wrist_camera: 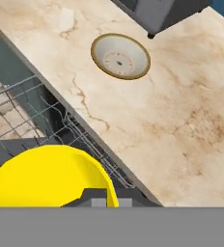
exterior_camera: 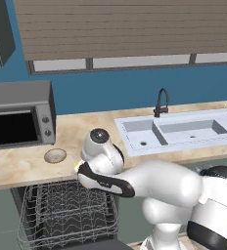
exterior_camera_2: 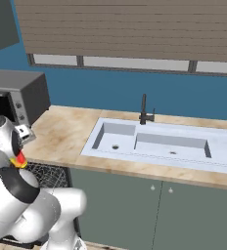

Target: Pick up the cup and bowl from the counter, place them in the dishwasher, and close the dishwasher door.

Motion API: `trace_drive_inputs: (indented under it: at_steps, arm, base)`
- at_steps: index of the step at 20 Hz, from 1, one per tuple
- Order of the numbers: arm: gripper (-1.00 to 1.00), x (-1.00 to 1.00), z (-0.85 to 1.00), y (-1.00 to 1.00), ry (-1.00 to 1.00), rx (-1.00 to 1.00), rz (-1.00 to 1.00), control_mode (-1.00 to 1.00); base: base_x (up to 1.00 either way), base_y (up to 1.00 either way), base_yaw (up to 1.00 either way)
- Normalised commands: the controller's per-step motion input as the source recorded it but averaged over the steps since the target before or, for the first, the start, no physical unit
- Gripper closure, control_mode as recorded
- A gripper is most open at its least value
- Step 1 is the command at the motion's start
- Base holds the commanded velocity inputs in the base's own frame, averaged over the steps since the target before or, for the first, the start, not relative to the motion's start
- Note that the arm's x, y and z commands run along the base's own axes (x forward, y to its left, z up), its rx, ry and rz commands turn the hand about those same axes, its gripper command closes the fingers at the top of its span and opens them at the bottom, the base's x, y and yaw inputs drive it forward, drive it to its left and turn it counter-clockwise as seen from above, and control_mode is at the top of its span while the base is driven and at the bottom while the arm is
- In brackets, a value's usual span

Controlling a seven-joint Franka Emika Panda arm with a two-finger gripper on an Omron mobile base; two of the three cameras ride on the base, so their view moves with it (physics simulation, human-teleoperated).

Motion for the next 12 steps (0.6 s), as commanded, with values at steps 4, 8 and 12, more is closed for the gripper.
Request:
trace_drive_inputs:
  at_steps: [4,8,12]
  arm:
    - [1.0,0.0,-0.29,0.31,-0.07,-0.26,0.11,-1.0]
    - [1.0,-0.16,-0.26,0.33,-0.14,-0.24,0.14,-1.0]
    - [1.0,-0.12,-0.08,0.14,-0.13,-0.07,0.13,-1.0]
  base:
    - [0.0,0.0,0.0]
    - [0.0,0.0,0.0]
    - [0.0,0.0,0.0]
